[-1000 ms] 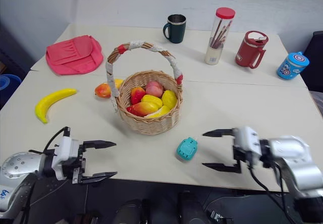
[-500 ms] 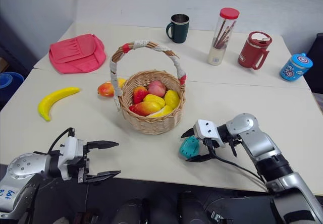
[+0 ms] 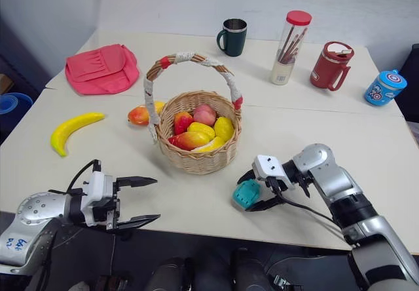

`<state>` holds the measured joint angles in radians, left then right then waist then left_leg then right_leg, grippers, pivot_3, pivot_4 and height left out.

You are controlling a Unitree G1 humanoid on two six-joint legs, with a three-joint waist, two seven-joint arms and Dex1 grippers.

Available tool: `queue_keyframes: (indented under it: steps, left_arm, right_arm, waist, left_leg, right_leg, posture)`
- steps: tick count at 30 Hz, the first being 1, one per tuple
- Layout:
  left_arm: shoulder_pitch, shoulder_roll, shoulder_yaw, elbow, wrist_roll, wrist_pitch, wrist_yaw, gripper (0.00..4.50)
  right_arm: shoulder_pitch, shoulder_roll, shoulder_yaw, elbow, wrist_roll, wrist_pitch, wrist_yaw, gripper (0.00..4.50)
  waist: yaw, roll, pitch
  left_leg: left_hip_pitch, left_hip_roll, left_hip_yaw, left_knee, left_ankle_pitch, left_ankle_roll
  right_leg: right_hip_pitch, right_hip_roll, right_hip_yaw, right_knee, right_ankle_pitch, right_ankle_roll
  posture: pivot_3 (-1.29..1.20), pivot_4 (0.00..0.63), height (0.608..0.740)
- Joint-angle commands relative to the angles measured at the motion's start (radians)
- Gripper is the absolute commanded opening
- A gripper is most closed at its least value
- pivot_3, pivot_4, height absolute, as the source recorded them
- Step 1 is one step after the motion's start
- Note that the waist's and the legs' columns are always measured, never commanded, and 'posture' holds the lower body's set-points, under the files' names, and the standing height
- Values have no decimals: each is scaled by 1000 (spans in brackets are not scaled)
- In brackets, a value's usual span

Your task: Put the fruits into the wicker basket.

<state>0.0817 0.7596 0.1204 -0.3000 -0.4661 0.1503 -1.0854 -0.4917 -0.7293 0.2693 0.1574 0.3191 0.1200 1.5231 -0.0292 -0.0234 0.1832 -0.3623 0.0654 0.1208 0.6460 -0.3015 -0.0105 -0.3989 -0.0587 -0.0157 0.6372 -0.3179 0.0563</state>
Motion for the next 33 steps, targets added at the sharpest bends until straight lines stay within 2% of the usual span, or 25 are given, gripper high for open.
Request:
queue_keyframes:
  steps: [1,4,6,8,11,14,17,18,21,23,25,27,33]
  left_arm:
    - [0,-8,14,-24,-12,-8,5,4500]
    - [1,-23,22,-48,-37,11,23,4500]
    - [-17,-43,9,-80,-65,34,38,4500]
    - [-59,-77,-7,-106,-74,40,68,4500]
    - [-114,-117,-21,-147,-101,79,112,4500]
    - [-137,-116,-49,-180,-104,108,106,4500]
    - [-150,-113,-55,-187,-102,124,111,4500]
    - [-152,-110,-52,-187,-104,130,112,4500]
    - [-145,-98,-31,-192,-110,143,114,4500]
    - [-133,-89,-18,-195,-110,146,114,4500]
    - [-95,-68,19,-202,-85,132,120,4500]
    - [-47,-52,67,-198,-56,105,134,4500]
    - [144,-92,319,-96,-31,21,211,4500]
  right_arm:
    - [67,-62,-194,-132,140,120,-76,3727]
    - [168,-137,-388,-132,173,175,-175,3727]
    - [227,-247,-477,17,92,97,-190,3727]
    - [226,-307,-520,201,38,9,-222,3727]
    - [154,-303,-535,421,-7,-110,-279,3727]
    - [80,-297,-487,601,-105,-253,-340,3727]
    - [-36,-255,-469,784,-151,-295,-422,3727]
    - [-64,-244,-464,829,-162,-307,-431,4448]
    - [-106,-229,-469,904,-170,-351,-439,4477]
    - [-116,-223,-481,924,-163,-403,-444,4477]
    - [-122,-204,-561,892,-89,-519,-465,4477]
    - [-107,-186,-613,824,-8,-555,-378,4477]
    - [57,-63,-621,333,197,-368,-287,4477]
  waist:
    - [0,0,0]
    - [3,0,0]
    - [7,0,0]
    - [9,0,0]
    - [-2,0,0]
    - [-24,1,0]
    - [-34,1,1]
    - [-35,1,1]
    - [-34,3,2]
    - [-32,3,2]
    - [-32,3,2]
    - [-34,3,2]
    - [-33,3,2]
  left_leg:
    - [-1,0,0,1,0,0]
    - [-4,0,-2,2,0,1]
    - [-6,-1,-2,2,-1,1]
    - [-6,-2,-2,2,-1,3]
    - [-6,-2,0,4,-1,3]
    - [-3,-1,3,3,1,0]
    - [0,0,3,3,5,-7]
    - [2,-1,2,3,6,-8]
    - [5,-1,2,2,6,-10]
    - [5,0,2,2,6,-10]
    - [5,0,3,2,6,-10]
    - [5,0,3,2,5,-11]
    - [6,3,2,1,3,-12]
  right_leg:
    - [-1,0,0,0,0,0]
    - [-3,-1,-1,0,0,0]
    - [-3,-2,-1,-1,0,0]
    - [-3,-2,-1,-1,0,0]
    - [-3,-1,0,-1,1,2]
    - [-3,4,5,0,2,3]
    - [-3,10,11,1,2,4]
    - [-3,13,16,1,3,4]
    - [-3,15,22,2,3,5]
    - [-3,16,22,2,3,5]
    - [-3,16,23,2,3,5]
    - [-3,16,23,2,3,5]
    - [-2,17,23,2,3,4]
  posture:
    - [0,150,740]
    - [0,150,740]
    - [0,150,740]
    - [0,150,740]
    - [0,150,740]
    - [0,150,740]
    - [0,150,740]
    - [0,150,740]
    - [0,150,740]
    - [0,150,740]
    - [0,150,740]
    - [0,150,740]
    - [0,150,740]
